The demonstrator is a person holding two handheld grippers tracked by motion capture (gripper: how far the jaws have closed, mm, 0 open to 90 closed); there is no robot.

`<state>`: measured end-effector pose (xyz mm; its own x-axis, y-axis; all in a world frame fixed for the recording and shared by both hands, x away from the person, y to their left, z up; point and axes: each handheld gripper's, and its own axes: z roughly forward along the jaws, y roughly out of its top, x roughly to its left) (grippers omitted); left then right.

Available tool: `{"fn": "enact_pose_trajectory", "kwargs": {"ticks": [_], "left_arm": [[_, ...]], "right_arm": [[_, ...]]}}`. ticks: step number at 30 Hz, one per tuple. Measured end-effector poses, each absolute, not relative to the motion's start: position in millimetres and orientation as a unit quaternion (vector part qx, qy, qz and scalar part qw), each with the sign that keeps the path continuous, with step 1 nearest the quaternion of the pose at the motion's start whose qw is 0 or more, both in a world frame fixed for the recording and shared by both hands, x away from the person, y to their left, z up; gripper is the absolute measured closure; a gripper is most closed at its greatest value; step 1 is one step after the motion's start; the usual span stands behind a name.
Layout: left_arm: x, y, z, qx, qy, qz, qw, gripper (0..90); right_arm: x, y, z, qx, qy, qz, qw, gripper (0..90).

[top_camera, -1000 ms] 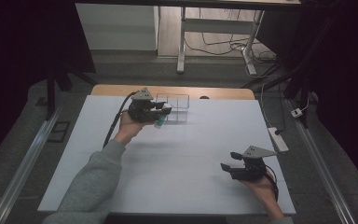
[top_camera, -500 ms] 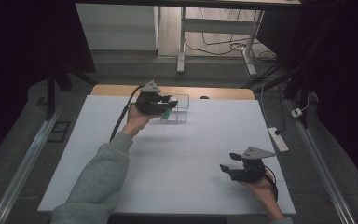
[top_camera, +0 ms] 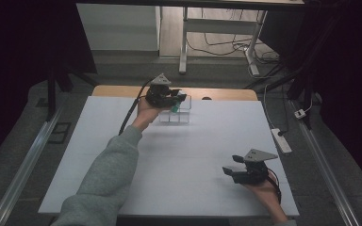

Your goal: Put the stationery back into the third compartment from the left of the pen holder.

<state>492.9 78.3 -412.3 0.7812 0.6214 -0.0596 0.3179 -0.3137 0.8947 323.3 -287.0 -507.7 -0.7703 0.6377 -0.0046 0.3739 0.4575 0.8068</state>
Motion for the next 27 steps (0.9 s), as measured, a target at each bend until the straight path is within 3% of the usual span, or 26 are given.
{"fn": "enact_pose_trajectory", "kwargs": {"ticks": [27], "left_arm": [[547, 53, -416, 0.778, 0.332, 0.144, 0.513, 64.0]], "right_arm": [[324, -286, -511, 0.300, 0.845, 0.414, 0.158, 31.6]]}}
